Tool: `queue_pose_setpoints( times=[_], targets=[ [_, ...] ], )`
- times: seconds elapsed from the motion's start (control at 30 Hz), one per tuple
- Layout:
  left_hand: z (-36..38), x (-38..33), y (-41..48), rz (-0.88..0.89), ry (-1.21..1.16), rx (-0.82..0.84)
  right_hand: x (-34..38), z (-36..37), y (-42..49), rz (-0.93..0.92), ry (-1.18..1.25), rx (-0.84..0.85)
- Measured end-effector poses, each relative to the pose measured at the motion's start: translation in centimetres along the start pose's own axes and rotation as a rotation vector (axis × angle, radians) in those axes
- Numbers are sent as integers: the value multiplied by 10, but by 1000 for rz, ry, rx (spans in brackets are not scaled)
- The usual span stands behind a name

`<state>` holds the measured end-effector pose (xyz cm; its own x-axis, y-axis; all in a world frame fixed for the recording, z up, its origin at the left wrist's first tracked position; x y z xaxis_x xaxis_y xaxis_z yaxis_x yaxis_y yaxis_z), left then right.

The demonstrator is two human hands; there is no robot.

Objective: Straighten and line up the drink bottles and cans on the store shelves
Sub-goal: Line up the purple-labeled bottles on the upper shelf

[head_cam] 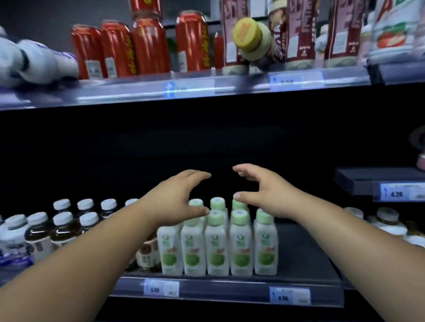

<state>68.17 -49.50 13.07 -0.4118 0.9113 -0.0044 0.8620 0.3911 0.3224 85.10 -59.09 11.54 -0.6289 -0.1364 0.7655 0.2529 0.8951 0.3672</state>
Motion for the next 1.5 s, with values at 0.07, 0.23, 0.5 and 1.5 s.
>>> queue_pose_setpoints(
  times=[0.07,0.23,0.5,1.5],
  targets=[
    [-25,21,-10,-1,-40,-43,33,14,10,-41,-13,1],
    [-86,77,-44,43,-115,-136,112,57,30,-123,-57,-54],
    [-173,186,-106,120,-162,-220,247,144,60,-270,-241,-91],
    [-398,592,-200,-8,73,-359,548,411,336,-596,-634,-162]
  ],
)
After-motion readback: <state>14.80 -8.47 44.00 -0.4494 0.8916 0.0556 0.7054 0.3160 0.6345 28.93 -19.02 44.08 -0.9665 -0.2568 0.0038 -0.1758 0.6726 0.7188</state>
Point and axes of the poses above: each hand's wrist, its own y-axis towards the middle knuckle, its own z-axis out of the palm, x = y × z, the point moved 9 cm from there along y, towards the middle knuckle, and after that the axes turned 8 degrees about y, right-handed, at the moved point
